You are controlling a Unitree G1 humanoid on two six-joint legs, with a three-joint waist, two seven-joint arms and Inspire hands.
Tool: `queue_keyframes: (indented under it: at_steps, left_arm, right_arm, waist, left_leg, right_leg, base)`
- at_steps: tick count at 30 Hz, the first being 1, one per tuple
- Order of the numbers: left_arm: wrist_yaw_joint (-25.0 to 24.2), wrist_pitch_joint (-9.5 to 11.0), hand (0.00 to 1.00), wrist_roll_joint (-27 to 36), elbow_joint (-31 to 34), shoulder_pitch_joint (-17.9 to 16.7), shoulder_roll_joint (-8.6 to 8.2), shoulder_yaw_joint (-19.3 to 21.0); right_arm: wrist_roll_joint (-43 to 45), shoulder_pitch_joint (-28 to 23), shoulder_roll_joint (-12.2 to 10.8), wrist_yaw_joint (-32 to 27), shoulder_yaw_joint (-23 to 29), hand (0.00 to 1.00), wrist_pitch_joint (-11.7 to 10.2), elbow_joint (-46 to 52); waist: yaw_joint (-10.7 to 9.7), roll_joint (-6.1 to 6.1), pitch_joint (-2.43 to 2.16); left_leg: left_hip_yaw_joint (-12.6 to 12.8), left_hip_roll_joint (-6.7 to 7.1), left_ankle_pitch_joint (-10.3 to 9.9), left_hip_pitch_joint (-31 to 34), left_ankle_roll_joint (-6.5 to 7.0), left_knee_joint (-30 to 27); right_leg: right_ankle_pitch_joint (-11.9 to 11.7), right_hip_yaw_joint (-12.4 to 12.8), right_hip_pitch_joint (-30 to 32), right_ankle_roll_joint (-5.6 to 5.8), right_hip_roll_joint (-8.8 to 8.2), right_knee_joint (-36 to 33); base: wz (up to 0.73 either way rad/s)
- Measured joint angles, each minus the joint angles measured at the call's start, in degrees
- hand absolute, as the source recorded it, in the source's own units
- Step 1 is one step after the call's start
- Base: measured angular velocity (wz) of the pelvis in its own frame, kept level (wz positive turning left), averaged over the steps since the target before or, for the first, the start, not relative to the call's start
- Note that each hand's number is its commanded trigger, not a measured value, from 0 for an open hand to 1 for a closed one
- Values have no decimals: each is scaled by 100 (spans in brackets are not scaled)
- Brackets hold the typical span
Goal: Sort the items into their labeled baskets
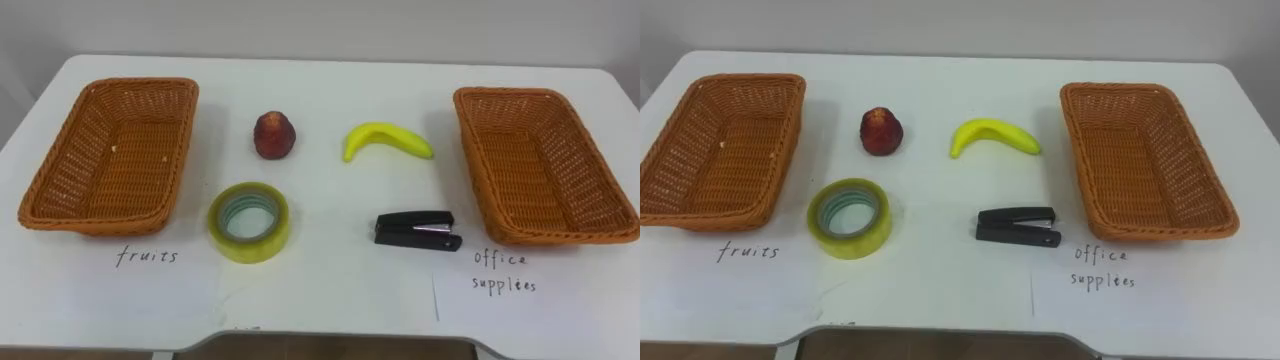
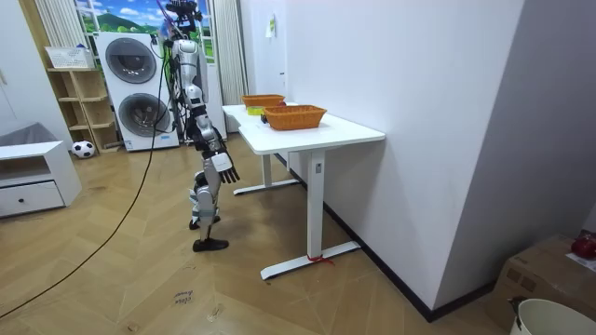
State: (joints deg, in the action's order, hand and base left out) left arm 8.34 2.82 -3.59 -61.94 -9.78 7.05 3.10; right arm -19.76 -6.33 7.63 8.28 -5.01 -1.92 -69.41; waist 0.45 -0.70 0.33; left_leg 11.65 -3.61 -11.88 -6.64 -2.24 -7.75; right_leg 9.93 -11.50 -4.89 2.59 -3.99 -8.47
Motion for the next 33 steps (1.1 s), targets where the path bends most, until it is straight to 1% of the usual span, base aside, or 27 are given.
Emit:
queue_keyframes:
  at_steps: [6, 13, 19, 23, 24, 25, 27, 29, 30, 32, 33]
  left_arm:
    - [6, 0, 0, -107, 0, -1, 0, -3]
    - [116, 7, 0, -163, 1, 1, 2, 0]
    - [116, 17, 0, -146, -5, -8, 1, 0]
    - [127, 6, 0, -155, -43, -23, -9, 44]
    - [127, 5, 0, -151, -43, -31, -17, 68]
    - [127, 5, 0, -152, -39, -47, -30, 130]
    - [127, 3, 0, -153, -39, -79, -31, 184]
    - [125, 3, 0, -154, -32, -135, -32, 350]
    - [132, 3, 0, -153, -33, -156, -29, 382]
    - [227, 6, 0, -84, -32, -219, -25, 513]
    - [254, 6, 0, -52, -29, -230, -23, 540]
  right_arm:
    - [-2, 6, 0, -4, -4, 0, -1, -41]
    - [-90, -15, -3, -8, 12, 0, -2, -122]
    - [-272, -44, -18, -123, 81, 0, 1, -183]
    - [-514, -65, -27, -385, 519, 0, 16, -360]
    - [-553, -83, -27, -449, 600, 0, 22, -374]
    - [-685, -147, -27, -565, 778, 0, 23, -355]
    - [-805, -222, -25, -744, 1060, 0, 23, -347]
    - [-998, -289, -23, -1010, 1379, 0, 22, -341]
    - [-1074, -293, -24, -1075, 1456, 0, 22, -334]
    - [-1348, -320, -23, -1353, 1801, 0, 20, -217]
    - [-1409, -324, -21, -1438, 1892, 0, 18, -167]
  waist:
    - [0, -5, -2]
    - [-14, -36, -18]
    - [-16, -35, -13]
    - [-31, -11, 11]
    - [-32, -31, 22]
    - [-33, -14, 13]
    - [-47, -19, 12]
    - [-162, -30, 10]
    - [-199, -37, 8]
    - [-323, -40, -14]
    - [-347, -35, -18]
  left_leg:
    - [-1, 4, 0, 1, 0, -1]
    - [6, 8, 0, -11, 0, 0]
    - [8, 7, 0, -41, 0, 3]
    - [26, 7, 0, -115, 0, 27]
    - [39, 7, 0, -131, 0, 37]
    - [56, 7, -1, -148, 0, 40]
    - [79, 7, -3, -172, 2, 44]
    - [82, 7, -11, -174, 8, 46]
    - [82, 7, -12, -174, 8, 47]
    - [84, 7, -12, -157, 8, 49]
    - [85, 7, -12, -152, 8, 49]
  right_leg:
    - [0, 0, -9, 0, 1, 40]
    - [-1, 35, -10, 0, 2, 44]
    - [-1, 35, -18, 0, 2, 32]
    - [2, 56, -71, 5, 2, 2]
    - [3, 63, -72, 7, 2, 0]
    - [4, 80, -71, 8, 2, -8]
    - [5, 115, -71, 9, 4, -18]
    - [5, 118, -64, 10, 5, -26]
    - [5, 121, -59, 10, 5, -32]
    - [5, 138, -35, 10, 9, -35]
    - [5, 144, -25, 10, 10, -39]
  base:
    - [0]
    - [-1]
    - [0]
    - [0]
    - [-6]
    - [-10]
    - [-8]
    - [0]
    - [-4]
    - [-5]
    - [-4]
